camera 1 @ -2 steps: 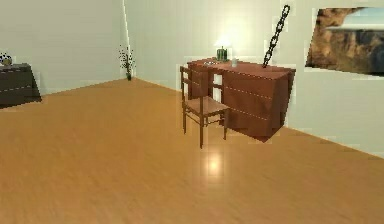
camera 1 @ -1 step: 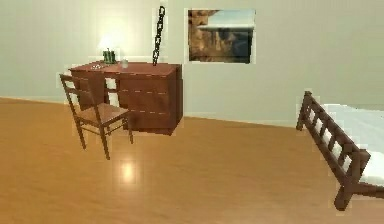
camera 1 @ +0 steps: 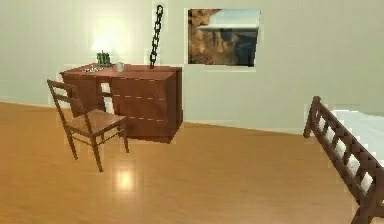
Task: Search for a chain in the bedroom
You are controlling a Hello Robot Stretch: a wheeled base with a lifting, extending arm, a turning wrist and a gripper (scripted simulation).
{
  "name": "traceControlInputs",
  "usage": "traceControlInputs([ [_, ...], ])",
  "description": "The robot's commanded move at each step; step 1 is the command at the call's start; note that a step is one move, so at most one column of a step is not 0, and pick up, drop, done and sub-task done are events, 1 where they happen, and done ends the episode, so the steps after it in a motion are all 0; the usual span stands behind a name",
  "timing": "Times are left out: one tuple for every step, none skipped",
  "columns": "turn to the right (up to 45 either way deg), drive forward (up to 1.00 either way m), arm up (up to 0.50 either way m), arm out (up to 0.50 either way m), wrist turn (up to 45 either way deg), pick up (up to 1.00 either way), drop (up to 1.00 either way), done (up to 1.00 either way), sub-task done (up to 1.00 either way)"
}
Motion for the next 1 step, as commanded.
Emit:
traceControlInputs([
  [0.0,1.0,0.0,0.0,0.0,0.0,0.0,0.0,0.0],
])
